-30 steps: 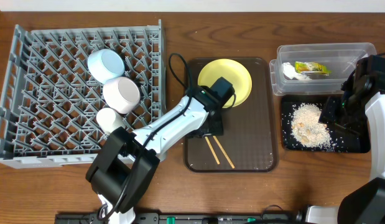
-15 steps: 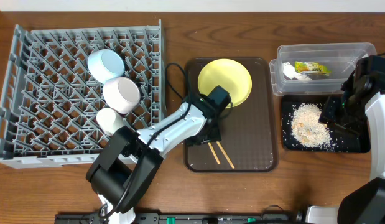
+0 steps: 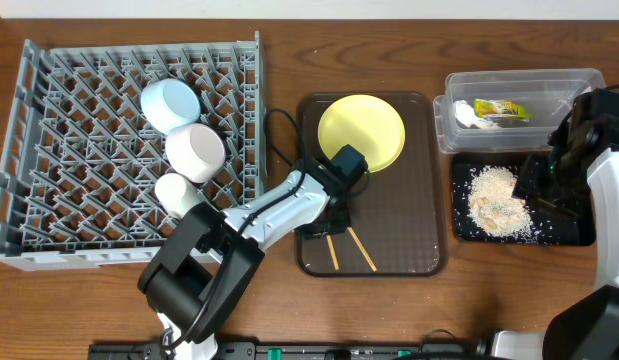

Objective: Sort waste into correct bins and load items into the dishwasher rack
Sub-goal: 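Lift the chopsticks and carry them left into the rack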

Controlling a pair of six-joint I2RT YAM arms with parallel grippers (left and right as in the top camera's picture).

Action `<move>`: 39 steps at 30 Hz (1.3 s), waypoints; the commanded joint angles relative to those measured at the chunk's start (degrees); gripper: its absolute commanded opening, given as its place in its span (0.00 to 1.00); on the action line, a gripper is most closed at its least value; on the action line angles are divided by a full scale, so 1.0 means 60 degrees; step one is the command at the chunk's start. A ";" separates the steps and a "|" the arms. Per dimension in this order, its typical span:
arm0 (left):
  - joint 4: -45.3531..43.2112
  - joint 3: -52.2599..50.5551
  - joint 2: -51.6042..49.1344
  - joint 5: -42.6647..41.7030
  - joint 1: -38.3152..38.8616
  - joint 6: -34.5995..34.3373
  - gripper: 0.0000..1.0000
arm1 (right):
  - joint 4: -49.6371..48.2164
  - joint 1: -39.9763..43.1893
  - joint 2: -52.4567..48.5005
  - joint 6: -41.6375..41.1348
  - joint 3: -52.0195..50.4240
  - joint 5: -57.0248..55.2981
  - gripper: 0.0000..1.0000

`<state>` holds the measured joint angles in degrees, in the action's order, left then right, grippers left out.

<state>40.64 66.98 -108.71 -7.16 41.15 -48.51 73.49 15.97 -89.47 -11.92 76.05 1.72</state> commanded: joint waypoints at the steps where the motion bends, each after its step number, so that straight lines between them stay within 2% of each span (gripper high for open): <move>1: -0.0022 -0.0175 0.0058 0.0047 0.0011 -0.0044 0.28 | 0.0004 0.0076 0.0182 0.0106 0.0066 0.0047 0.50; 7: -0.0124 -0.0175 0.0058 0.0051 0.0011 -0.0040 0.14 | 0.0000 0.0076 0.0182 0.0109 0.0066 0.0044 0.50; 11: -0.0120 -0.0175 0.0058 0.0051 0.0011 -0.0040 0.09 | 0.0000 0.0076 0.0182 0.0113 0.0066 0.0047 0.50; 17: -0.0113 -0.0153 0.0109 0.0240 -0.0051 0.0058 0.06 | 0.0007 0.0076 0.0182 0.0142 0.0066 0.0044 0.50; 20: -0.0102 -0.0062 0.0350 0.0306 -0.0222 0.0576 0.06 | 0.0007 0.0076 0.0182 0.0146 0.0066 0.0044 0.50; 26: -0.0120 0.0033 0.1617 0.0630 -0.0801 0.1122 0.06 | 0.0004 0.0076 0.0182 0.0146 0.0066 0.0044 0.50; 30: -0.0117 0.0084 0.2688 0.0648 -0.1235 0.2229 0.06 | 0.0000 0.0076 0.0182 0.0146 0.0066 0.0047 0.50; 35: -0.0102 0.0127 0.3832 0.0663 -0.2011 0.4830 0.06 | 0.0000 0.0076 0.0182 0.0142 0.0066 0.0047 0.50; 39: 0.0055 0.0127 0.4160 0.0659 -0.3071 0.6258 0.06 | 0.0007 0.0076 0.0182 0.0142 0.0066 0.0051 0.50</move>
<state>40.23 66.89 -84.55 -4.23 26.70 -21.93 73.49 15.97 -89.47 -11.53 76.05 1.72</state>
